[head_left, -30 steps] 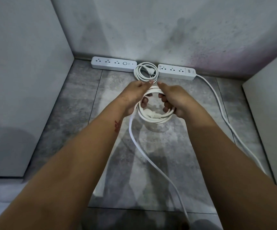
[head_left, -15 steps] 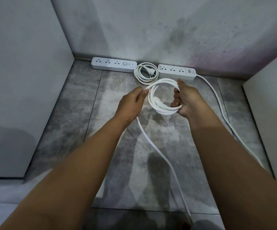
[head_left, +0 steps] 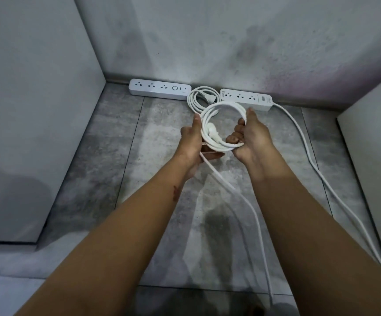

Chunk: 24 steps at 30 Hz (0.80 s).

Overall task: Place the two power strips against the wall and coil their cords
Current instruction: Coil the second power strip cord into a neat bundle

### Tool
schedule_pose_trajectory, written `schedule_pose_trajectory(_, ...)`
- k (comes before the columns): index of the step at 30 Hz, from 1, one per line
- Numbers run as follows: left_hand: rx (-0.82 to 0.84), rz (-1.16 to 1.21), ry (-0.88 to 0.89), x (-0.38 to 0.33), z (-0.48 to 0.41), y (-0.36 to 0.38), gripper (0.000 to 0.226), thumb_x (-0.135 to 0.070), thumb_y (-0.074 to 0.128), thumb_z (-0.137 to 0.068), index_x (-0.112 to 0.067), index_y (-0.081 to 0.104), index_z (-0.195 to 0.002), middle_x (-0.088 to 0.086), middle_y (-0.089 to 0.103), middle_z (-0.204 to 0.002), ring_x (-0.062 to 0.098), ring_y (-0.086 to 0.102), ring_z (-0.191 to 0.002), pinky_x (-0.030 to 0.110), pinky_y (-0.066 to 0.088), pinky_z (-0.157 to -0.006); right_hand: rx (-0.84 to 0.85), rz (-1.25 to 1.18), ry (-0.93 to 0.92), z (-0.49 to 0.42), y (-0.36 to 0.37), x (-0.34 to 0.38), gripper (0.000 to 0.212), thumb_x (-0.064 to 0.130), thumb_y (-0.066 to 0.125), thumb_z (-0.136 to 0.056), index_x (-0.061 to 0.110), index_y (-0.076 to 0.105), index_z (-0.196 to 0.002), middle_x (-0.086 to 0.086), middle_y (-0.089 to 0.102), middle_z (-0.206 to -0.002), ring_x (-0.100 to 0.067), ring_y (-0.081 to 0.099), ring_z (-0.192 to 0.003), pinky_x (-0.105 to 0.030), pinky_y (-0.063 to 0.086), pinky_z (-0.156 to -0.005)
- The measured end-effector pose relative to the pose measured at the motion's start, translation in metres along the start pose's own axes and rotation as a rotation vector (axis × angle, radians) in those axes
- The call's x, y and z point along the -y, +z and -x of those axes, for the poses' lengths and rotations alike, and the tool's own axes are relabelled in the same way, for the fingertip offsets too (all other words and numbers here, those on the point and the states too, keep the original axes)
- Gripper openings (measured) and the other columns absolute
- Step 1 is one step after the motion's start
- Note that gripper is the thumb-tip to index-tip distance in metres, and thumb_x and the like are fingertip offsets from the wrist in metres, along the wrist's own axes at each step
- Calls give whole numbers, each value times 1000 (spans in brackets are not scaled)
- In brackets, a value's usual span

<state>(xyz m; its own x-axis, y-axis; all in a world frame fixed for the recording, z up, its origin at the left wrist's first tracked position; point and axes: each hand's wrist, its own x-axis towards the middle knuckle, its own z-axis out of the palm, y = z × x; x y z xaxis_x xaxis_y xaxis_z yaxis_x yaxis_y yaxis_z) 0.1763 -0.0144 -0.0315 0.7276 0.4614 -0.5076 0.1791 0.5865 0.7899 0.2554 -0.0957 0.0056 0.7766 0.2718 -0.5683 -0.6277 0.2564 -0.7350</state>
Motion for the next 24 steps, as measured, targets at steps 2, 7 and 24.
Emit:
schedule_pose_trajectory(2,37,92,-43,-3,3,4,59,-54,35,-99,-4,49,-125,26,66,-109,39,70,-92,57,56,-82,-17,-49,-4,2,1,-1,43,38,41,-104,14,40,-68,6,26,-39,-7,19,-28,-15,21,-32)
schedule_pose_trajectory(7,140,287,-199,-18,10,3,63,-53,42,-97,-1,50,-132,22,58,-109,33,66,-83,48,55,-87,-69,35,-69,4,2,-5,43,40,39,-104,14,42,-70,4,29,-45,-8,25,-31,-18,26,-38)
schedule_pose_trajectory(24,363,-381,25,-44,9,-10,28,-36,47,-101,-21,50,-124,8,65,-94,16,62,-66,27,52,-51,166,1101,-440,8,1,8,48,62,42,-95,19,62,-99,0,63,-81,-23,67,-63,-27,49,-53)
